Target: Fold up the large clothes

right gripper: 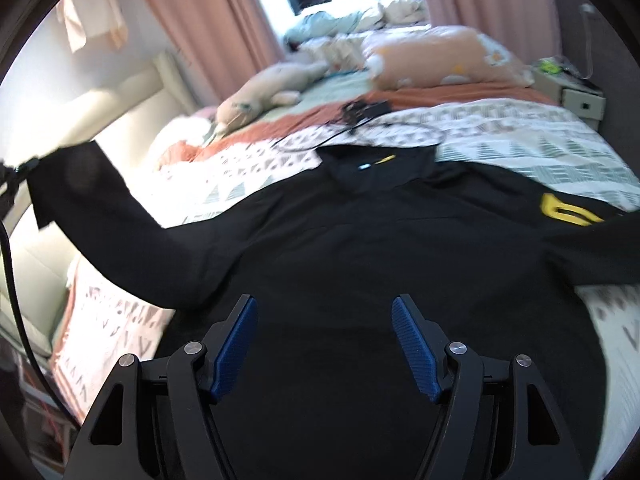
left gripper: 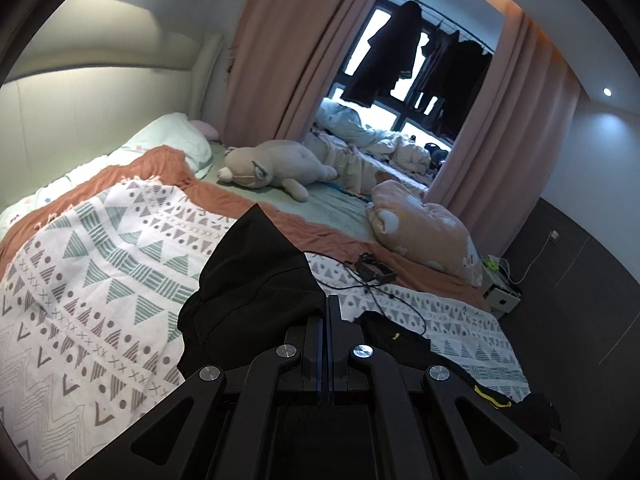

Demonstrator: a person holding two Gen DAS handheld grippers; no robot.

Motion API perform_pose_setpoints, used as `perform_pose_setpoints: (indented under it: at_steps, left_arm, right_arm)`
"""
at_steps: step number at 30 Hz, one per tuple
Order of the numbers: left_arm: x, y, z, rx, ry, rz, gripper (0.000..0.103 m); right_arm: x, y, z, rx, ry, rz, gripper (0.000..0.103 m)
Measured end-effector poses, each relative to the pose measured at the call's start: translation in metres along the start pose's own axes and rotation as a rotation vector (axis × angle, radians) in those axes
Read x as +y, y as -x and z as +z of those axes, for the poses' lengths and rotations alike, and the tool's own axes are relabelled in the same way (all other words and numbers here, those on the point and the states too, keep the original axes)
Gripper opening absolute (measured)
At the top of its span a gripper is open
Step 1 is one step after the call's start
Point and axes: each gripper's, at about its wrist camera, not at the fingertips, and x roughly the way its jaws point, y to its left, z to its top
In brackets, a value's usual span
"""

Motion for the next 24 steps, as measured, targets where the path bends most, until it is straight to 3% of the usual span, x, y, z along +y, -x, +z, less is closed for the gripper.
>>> perform_pose_setpoints:
  at_steps: [9, 14, 19, 22, 24]
  left_arm:
    - [-0.108, -0.030, -0.016, 0.060, -0.099, -0.078, 0.000]
    - [-0.149, -0.057, -0.037, 0.125, -0.135, -0.112, 0.000]
    - [-0.183, -0.089, -0.061, 0.202, -0.177, -0.134, 0.000]
    - [-0.206, -0.114, -0.084, 0.288, -0.249, -0.104, 0.002]
    - [-0.214, -0.132, -0.108, 0.383, -0.301, -0.108, 0.014]
  right_arm:
    - [-0.065, -0.005, 0.002, 0.013, -0.125, -0.062, 0.070]
    - [-0.101, -0.007, 0.007, 0.030, -0.250, -0.041, 0.070]
    - [-0.126, -0.016, 0.006, 0.038, -0.297, -0.066, 0.070]
    - [-0.138, -0.018, 0.006, 0.046, -0.332, -0.071, 0.070]
    - [-0.145, -0.018, 0.006, 0.046, -0.361, -0.066, 0.070]
